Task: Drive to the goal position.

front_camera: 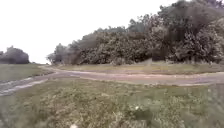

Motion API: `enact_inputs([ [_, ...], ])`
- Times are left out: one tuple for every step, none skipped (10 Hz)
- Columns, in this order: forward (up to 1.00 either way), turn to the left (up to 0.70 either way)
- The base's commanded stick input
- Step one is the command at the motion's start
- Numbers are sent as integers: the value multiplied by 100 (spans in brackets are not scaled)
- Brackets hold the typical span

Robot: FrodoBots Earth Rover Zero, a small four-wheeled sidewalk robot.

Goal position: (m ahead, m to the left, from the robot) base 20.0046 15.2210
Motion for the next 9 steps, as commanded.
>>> enact_inputs([
  [70,0],
  [70,0],
  [70,0],
  [70,0],
  [70,0],
  [70,0],
  [70,0],
  [70,0],
  [70,0],
])
